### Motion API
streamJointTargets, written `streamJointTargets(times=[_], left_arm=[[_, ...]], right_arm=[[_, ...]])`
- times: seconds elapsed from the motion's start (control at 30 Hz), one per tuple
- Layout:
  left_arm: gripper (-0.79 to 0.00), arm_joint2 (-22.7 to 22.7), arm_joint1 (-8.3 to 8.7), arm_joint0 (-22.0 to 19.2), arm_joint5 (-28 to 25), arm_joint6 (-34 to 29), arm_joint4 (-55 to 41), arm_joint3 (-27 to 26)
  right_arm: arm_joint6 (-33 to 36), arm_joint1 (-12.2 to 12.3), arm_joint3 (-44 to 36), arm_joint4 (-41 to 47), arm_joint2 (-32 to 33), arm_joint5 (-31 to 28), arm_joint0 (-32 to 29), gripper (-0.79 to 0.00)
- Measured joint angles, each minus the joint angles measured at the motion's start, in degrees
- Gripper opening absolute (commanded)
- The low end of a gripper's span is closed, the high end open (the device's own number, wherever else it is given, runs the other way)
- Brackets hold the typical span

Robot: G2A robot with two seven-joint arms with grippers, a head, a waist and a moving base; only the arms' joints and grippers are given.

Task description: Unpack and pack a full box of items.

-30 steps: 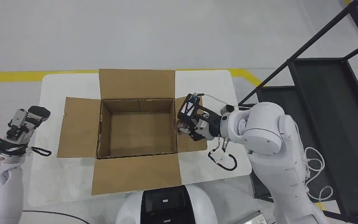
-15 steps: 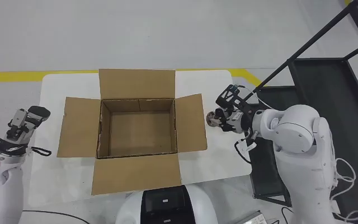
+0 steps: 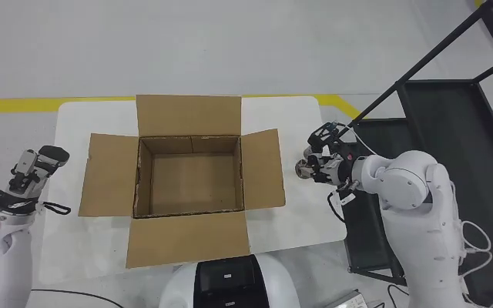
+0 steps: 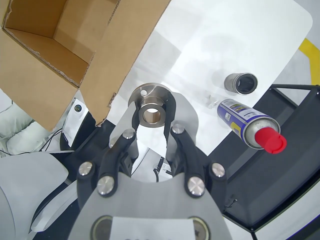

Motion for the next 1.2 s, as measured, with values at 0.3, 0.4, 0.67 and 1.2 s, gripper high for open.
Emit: streamJointTargets(times=[0.3, 0.4, 0.67, 1.2], left_arm=[[0.000, 0.00, 0.00, 0.00, 0.00, 0.00, 0.00, 0.00], [0.000, 0.00, 0.00, 0.00, 0.00, 0.00, 0.00, 0.00], [0.000, 0.00, 0.00, 0.00, 0.00, 0.00, 0.00, 0.00], [0.000, 0.00, 0.00, 0.00, 0.00, 0.00, 0.00, 0.00]], right_arm=[[1.47, 0.90, 4.80, -3.01, -1.24, 1.48, 0.14, -0.785], [1.98, 1.11, 6.38, -4.37, -2.55, 2.25, 0.16, -0.785], [1.13, 1.46, 10.13, -10.71, -6.73, 5.84, -1.98, -0.785], [-10.72, 0.89, 24.98, -17.45, -15.28, 9.87, -1.19, -0.785]])
